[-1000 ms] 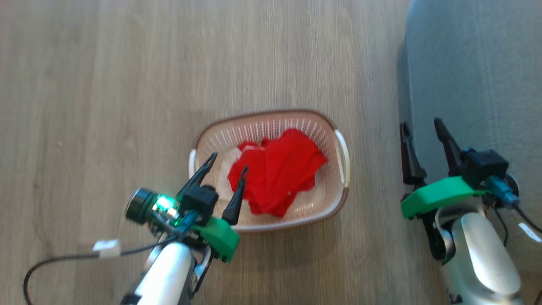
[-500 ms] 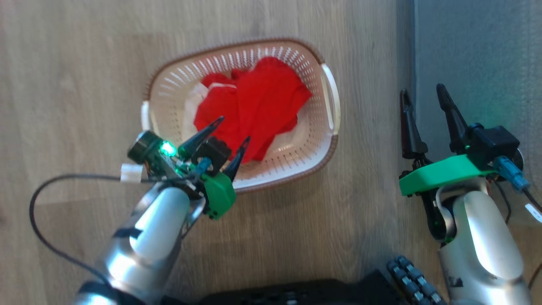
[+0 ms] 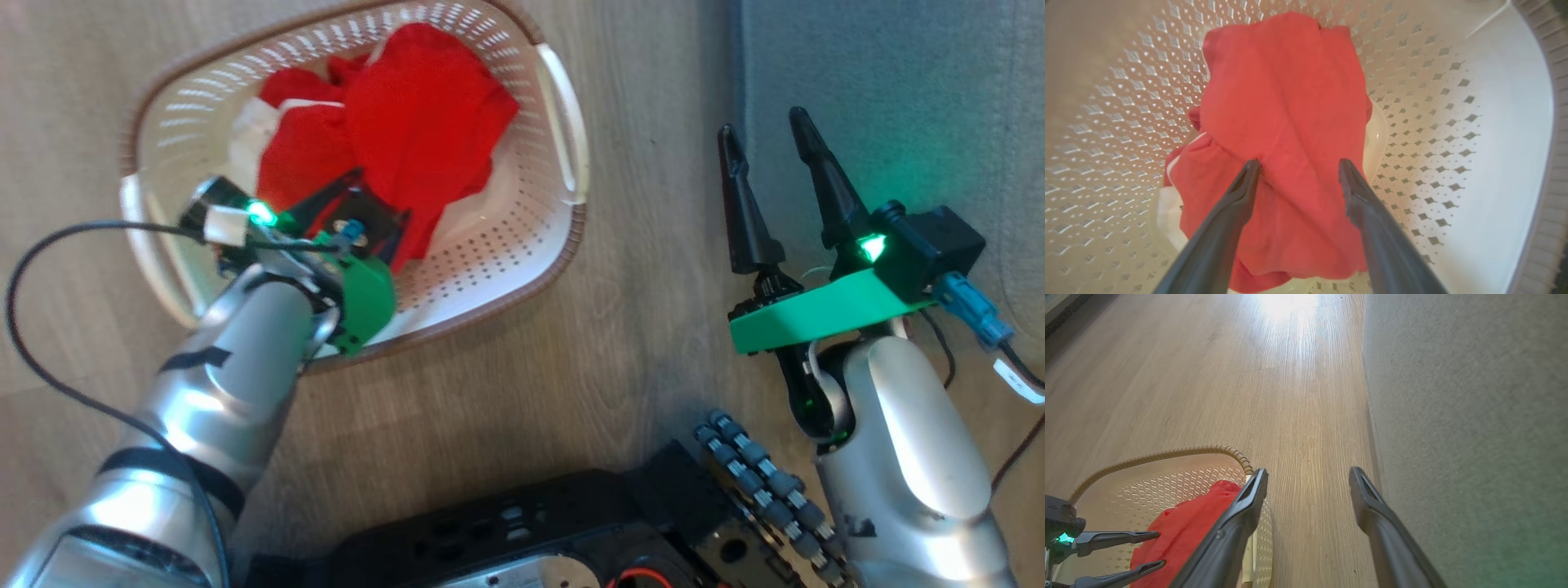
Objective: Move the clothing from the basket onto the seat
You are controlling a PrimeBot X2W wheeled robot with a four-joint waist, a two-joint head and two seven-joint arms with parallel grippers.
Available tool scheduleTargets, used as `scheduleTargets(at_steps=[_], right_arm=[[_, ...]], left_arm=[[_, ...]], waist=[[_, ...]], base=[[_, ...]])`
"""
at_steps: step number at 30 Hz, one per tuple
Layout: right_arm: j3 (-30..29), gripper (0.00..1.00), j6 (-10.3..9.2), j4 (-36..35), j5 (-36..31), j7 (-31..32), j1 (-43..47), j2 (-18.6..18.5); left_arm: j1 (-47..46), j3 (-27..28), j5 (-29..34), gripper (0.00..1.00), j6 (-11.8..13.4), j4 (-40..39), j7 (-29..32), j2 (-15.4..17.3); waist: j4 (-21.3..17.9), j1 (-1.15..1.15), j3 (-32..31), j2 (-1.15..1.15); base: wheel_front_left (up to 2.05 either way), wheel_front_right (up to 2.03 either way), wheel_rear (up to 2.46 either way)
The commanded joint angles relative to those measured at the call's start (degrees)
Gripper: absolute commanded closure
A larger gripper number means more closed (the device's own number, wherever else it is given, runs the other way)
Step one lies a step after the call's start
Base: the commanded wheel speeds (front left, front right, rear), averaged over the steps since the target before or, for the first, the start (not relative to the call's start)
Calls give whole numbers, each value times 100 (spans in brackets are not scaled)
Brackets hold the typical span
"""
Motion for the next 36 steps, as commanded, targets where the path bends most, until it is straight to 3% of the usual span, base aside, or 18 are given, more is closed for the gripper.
scheduleTargets(at_steps=[1,8,17,18,19,29,36], right_arm=[[139,0,0,-202,70,-51,177,-20],[-16,0,0,-405,71,-51,450,-20],[-150,0,0,-507,-12,-51,555,-20],[-143,0,0,-511,-13,-51,552,-20],[-139,0,0,-519,-14,-51,546,-20],[-181,0,0,-452,-206,-51,321,-20],[-127,0,0,-282,-322,-51,58,-20]], left_arm=[[-31,74,26,0,31,148,-56,159],[-522,163,-153,0,197,1299,-56,-40],[-893,219,-350,0,343,1628,78,-192],[-911,202,-354,45,299,1637,71,-193],[-925,205,-382,100,236,1641,50,-190],[-925,322,-614,100,271,1607,-49,-91],[-619,362,-719,100,337,1149,-54,66]], waist=[[-253,-1,225,0],[-348,-1,321,0],[-336,-1,434,0],[-340,-1,441,0],[-344,-1,447,0],[-259,-1,393,0],[-193,-1,41,0]], base=[[0,0,0],[0,0,0],[0,0,0],[0,0,0],[0,0,0],[0,0,0],[0,0,0]])
